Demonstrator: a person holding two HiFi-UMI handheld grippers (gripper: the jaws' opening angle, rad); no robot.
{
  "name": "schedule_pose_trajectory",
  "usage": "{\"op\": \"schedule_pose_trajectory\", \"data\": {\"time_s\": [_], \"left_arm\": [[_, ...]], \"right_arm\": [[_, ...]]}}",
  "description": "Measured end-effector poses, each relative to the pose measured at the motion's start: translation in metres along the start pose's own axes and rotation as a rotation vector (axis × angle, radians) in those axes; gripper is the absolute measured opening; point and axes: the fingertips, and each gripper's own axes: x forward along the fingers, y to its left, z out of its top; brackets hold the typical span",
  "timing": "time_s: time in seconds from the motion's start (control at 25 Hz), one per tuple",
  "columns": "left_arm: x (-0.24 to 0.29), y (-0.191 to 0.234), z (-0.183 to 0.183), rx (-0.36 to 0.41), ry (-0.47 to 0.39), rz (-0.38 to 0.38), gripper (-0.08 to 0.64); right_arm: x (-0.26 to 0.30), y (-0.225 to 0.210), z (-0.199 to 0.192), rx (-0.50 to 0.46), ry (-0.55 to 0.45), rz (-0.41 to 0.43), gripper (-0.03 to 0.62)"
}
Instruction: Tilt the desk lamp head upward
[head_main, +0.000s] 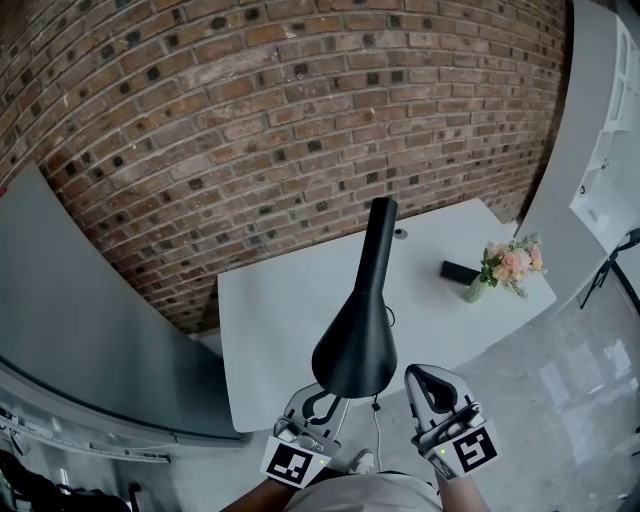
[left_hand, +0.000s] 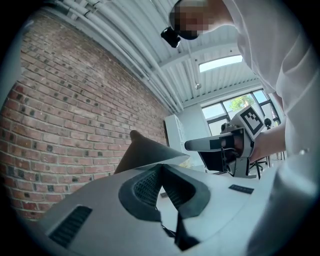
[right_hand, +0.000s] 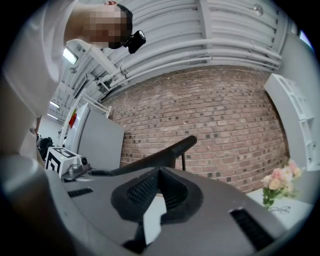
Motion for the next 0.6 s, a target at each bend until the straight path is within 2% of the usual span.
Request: {"op": "schedule_pose_trajectory", "data": {"time_s": [0.6], "left_arm": [[-0.0014,-0.0023,0.0044,-0.029,-0.01,-0.002,0.007]], "right_arm": [[-0.0056,-0.0005,-0.0006,-0.004,0.009,-0.018,0.014]]}}
